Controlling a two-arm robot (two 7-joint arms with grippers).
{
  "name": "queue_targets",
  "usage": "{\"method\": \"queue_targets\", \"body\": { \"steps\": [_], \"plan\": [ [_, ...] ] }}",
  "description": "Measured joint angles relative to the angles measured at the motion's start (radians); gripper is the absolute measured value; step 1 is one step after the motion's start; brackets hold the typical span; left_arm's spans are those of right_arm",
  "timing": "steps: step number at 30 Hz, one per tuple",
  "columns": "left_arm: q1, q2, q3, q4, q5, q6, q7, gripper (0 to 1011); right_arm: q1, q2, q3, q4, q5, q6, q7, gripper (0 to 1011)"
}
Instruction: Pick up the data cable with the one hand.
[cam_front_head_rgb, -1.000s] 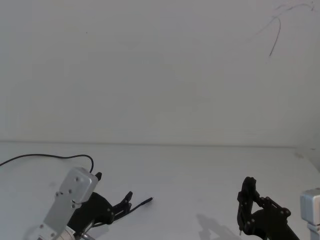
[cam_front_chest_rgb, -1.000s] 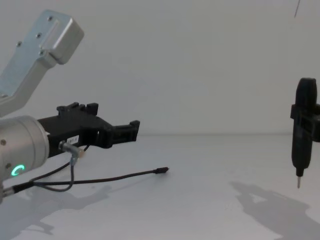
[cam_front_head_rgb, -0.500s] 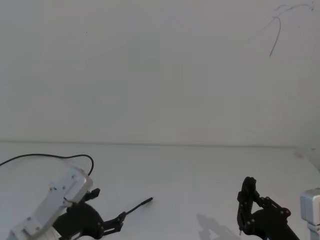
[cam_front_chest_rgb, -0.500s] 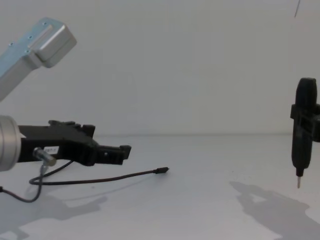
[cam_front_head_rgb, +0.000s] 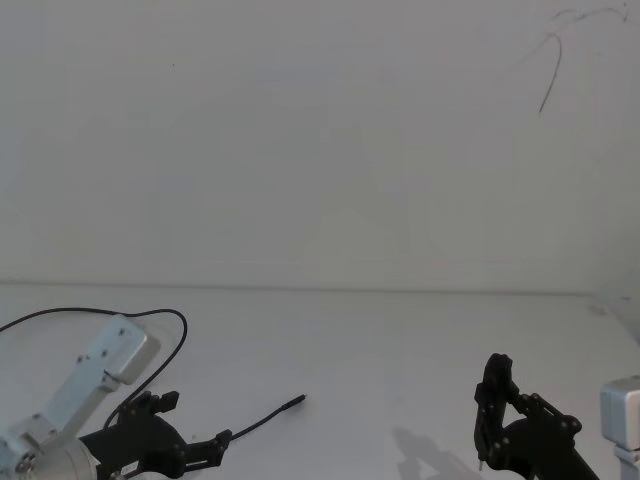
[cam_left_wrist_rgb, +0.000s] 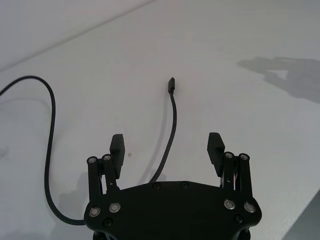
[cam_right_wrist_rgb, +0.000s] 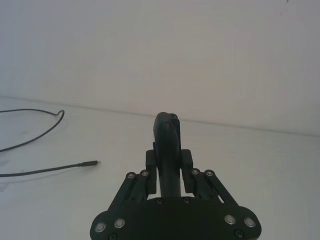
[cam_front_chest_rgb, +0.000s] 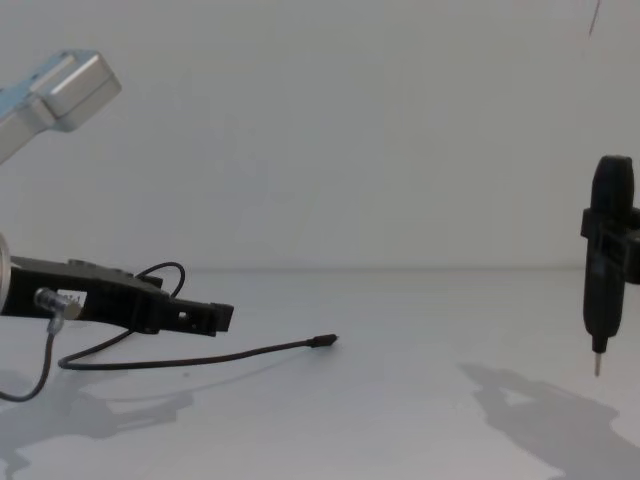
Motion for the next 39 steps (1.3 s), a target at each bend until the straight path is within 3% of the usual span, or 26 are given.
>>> {"method": "queue_targets", "body": {
  "steps": [5,14,24,39],
  "plan": [
    [-0.026,-0.005,0.007,0.022,-0.009,0.04,-0.008,1001,0.0,0.0,0.0,0.0,0.0,0.0,0.0,284],
    [-0.103,-0.016,0.064,0.086,0.011,0.091,-0.044,1001,0.0,0.0,0.0,0.0,0.0,0.0,0.0,284],
    [-0.174,-0.029,0.132,0.147,0.065,0.102,-0.075,1001,0.0,0.0,0.0,0.0,0.0,0.0,0.0,284],
    [-0.231,-0.056,0.178,0.221,0.112,0.125,-0.094,1001,0.0,0.0,0.0,0.0,0.0,0.0,0.0,283]
  ]
}}
